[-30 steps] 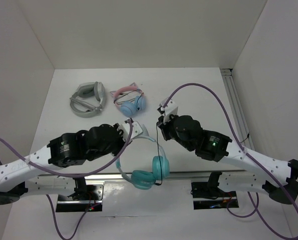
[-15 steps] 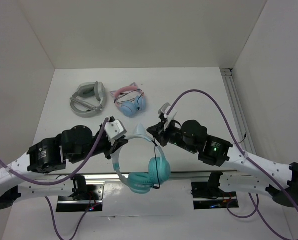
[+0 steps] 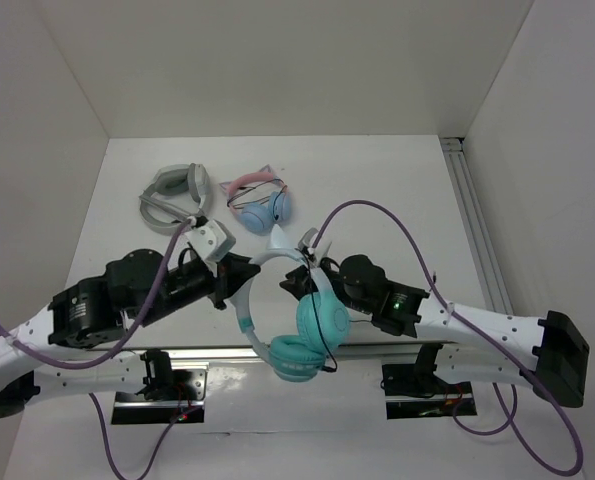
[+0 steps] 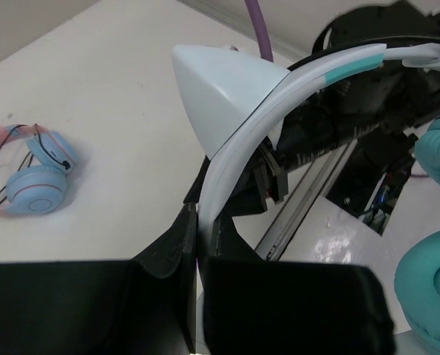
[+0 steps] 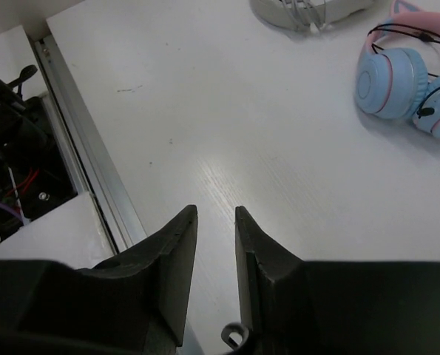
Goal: Wrap the headphones
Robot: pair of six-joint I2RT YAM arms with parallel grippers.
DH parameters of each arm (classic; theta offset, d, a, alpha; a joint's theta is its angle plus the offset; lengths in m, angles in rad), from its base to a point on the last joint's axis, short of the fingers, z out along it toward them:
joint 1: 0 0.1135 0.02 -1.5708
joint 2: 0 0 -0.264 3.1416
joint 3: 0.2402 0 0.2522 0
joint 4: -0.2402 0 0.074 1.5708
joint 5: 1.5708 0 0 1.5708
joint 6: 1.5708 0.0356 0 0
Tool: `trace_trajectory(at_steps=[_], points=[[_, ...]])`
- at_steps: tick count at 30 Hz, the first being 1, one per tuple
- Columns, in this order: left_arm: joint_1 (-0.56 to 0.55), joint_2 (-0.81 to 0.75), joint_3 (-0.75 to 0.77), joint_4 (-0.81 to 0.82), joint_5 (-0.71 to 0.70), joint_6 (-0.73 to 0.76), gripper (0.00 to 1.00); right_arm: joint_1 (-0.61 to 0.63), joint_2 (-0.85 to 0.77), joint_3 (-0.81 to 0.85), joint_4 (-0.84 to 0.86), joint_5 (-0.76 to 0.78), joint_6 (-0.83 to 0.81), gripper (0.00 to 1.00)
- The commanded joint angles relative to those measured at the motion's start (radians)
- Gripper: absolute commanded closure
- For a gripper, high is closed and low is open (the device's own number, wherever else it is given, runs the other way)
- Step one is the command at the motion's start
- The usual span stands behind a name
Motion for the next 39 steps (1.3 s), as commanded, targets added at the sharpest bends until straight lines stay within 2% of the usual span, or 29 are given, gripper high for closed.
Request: trace_trajectory(at_steps=[1, 5, 11, 12, 16, 23, 29, 33, 37, 39], points=[[-0.004, -0.067, 0.064, 0.169, -0.126, -0.094, 1.0, -0.024, 0.004, -0.029, 0.169, -0.046, 0.034, 0.65], [-0.004, -0.112, 0.055, 0.192, -0.239, -0.154, 1.0, -0.045, 0.036, -0.076, 0.27, -0.106, 0.074, 0.7], [-0.004, -0.121, 0.064, 0.201, -0.417, -0.226, 1.0, -0.045, 0.07, -0.179, 0.437, -0.192, 0.17, 0.84], [-0.004, -0.121, 0.064, 0.201, -0.439, -0.243, 1.0, -0.045, 0.092, -0.196, 0.506, -0.207, 0.184, 0.85], [-0.004, -0.112, 0.084, 0.192, -0.564, -0.303, 1.0, -0.007, 0.116, -0.27, 0.622, -0.217, 0.221, 0.88], [-0.004, -0.029, 0.195, 0.086, -0.828, -0.361, 1.0, 0.09, 0.114, -0.334, 0.677, -0.152, 0.252, 0.93], [-0.004, 0.012, 0.218, 0.098, -0.993, -0.317, 1.0, 0.214, 0.096, -0.388, 0.726, -0.057, 0.261, 0.99], [-0.004, 0.042, 0.196, 0.167, -1.091, -0.232, 1.0, 0.308, 0.096, -0.388, 0.74, 0.032, 0.261, 1.0], [-0.004, 0.042, 0.141, 0.336, -1.141, -0.021, 1.0, 0.428, 0.096, -0.359, 0.671, 0.137, 0.232, 1.0], [0.02, 0.042, 0.109, 0.383, -1.142, 0.018, 1.0, 0.481, 0.096, -0.299, 0.553, 0.242, 0.22, 1.0]])
